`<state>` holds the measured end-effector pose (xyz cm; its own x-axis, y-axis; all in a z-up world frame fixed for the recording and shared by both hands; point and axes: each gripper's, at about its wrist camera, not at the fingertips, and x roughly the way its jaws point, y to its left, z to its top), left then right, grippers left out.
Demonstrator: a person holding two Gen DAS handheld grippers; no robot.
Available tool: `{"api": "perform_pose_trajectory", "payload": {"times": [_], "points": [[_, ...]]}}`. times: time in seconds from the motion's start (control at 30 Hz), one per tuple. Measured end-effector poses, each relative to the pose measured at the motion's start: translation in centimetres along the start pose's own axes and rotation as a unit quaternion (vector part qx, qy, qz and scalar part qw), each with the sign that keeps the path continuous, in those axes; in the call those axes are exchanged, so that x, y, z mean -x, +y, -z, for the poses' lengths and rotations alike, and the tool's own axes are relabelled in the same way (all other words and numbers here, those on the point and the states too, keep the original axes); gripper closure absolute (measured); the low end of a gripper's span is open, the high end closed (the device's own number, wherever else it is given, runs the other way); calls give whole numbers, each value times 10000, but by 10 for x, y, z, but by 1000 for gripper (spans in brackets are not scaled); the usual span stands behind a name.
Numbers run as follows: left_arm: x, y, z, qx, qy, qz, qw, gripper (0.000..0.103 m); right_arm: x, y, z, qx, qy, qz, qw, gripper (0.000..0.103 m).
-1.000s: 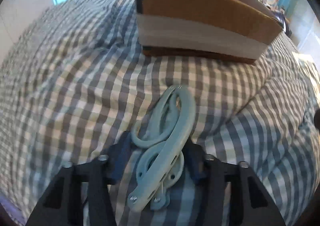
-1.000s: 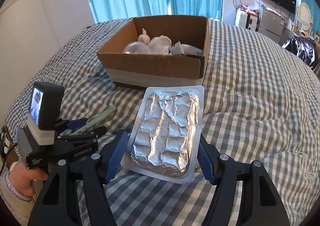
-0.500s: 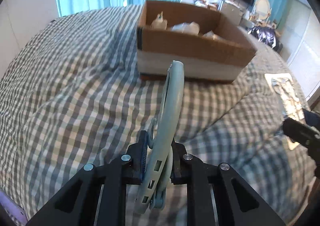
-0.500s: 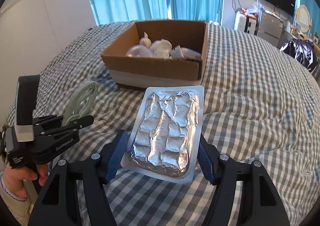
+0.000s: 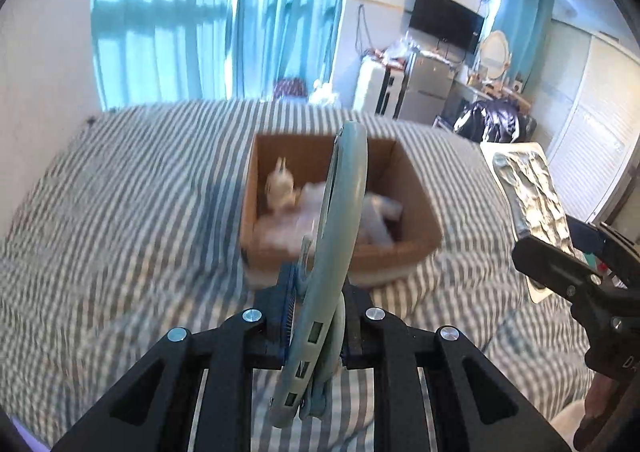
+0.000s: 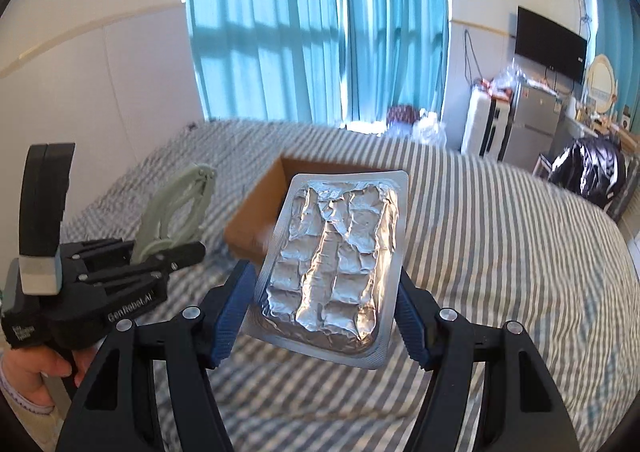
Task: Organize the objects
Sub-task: 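Lift the hanger and foil tray over the box and release both inside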
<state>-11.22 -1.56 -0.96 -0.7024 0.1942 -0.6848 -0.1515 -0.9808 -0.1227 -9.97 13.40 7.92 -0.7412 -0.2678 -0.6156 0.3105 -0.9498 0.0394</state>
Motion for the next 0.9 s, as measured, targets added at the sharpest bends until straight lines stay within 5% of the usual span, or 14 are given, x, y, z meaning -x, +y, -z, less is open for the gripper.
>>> {"api": "perform_pose_trajectory", "payload": {"times": [0.43, 0.7, 0.9], "points": [[-105, 7, -76, -162, 76, 8, 9998, 86, -104, -21, -85, 44, -161, 43, 9999, 36], [-172, 15, -74, -100, 427, 103, 9990, 86, -183, -47, -82, -188, 208, 83, 9996, 36], [-186, 9, -58, -360, 579, 135, 9976, 85, -202, -53, -66, -362, 291, -69, 9989, 35]]}}
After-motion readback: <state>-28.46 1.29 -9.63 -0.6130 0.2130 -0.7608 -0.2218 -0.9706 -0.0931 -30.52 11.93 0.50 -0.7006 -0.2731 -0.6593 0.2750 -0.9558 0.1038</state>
